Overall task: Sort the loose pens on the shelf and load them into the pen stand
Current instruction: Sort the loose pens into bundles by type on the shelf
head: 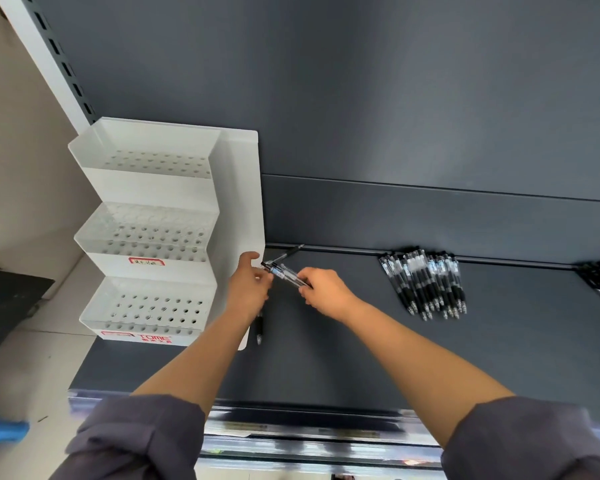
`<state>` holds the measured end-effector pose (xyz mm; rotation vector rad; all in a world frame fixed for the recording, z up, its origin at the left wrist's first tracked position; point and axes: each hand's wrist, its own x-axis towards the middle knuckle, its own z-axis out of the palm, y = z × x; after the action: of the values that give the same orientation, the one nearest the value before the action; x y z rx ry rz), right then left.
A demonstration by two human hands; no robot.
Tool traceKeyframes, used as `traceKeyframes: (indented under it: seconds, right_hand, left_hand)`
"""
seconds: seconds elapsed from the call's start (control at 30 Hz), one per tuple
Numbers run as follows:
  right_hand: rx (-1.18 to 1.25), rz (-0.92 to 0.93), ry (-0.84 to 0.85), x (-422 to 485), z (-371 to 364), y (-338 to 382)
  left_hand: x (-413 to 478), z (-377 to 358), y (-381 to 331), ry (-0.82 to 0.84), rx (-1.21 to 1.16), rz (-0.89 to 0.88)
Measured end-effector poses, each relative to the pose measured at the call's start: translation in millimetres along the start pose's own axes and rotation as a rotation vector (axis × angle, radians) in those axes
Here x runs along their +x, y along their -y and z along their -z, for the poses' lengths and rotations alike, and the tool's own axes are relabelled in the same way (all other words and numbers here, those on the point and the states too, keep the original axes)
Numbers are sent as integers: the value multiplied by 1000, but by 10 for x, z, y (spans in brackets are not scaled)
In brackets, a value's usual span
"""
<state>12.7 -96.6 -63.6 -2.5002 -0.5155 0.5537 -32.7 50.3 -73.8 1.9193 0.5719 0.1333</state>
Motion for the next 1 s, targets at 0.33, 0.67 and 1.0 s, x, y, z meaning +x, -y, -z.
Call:
traceKeyframes:
  seconds: [0.33,0.67,1.0]
  right_hand:
    - [16,-132,-1,40,-23,-202]
    - [66,-182,-140,33,105,-359]
    - [77,-262,-208,-62,282,-650]
  left_hand:
    - [-53,-47,183,171,770,13]
    - [194,-209,18,89,1005,-311]
    - [434,-467,35,82,1066,-402]
